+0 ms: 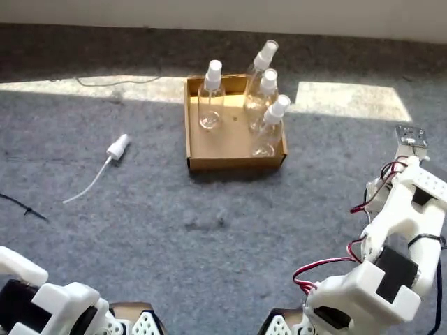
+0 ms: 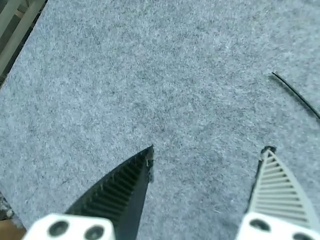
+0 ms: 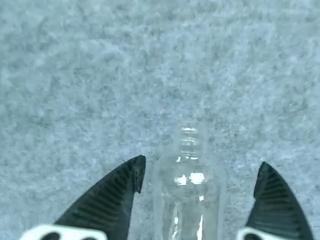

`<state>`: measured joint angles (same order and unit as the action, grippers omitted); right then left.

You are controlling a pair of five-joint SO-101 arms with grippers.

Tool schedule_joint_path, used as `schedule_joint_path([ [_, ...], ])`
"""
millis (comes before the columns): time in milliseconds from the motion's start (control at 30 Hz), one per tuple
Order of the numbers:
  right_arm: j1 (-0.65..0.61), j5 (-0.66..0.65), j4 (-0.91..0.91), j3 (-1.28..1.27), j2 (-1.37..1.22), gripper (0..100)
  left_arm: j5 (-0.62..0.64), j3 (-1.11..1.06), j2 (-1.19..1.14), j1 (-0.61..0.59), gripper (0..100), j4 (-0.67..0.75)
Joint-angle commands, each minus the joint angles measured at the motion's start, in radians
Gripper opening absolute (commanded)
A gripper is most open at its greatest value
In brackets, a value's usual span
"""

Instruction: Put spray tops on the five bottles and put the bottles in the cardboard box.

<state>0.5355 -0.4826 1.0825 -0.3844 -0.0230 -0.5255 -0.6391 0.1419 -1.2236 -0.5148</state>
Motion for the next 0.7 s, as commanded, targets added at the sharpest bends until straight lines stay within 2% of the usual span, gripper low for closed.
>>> schedule_joint_path([
  [0,-0.035,0.014,0.027,0.094,0.007,30.0,-0.008,0.005,0.015,0.004,30,0.000],
  [200,-0.025,-0.015,0.033,0.093,-0.016,30.0,-0.008,0.007,0.015,0.004,30,0.000],
  [433,0.008,-0.044,0.033,0.101,-0.194,30.0,-0.008,0.008,0.015,-0.002,30,0.000],
  [667,0.012,-0.086,0.053,0.102,-0.206,30.0,-0.008,0.010,0.015,0.004,30,0.000],
])
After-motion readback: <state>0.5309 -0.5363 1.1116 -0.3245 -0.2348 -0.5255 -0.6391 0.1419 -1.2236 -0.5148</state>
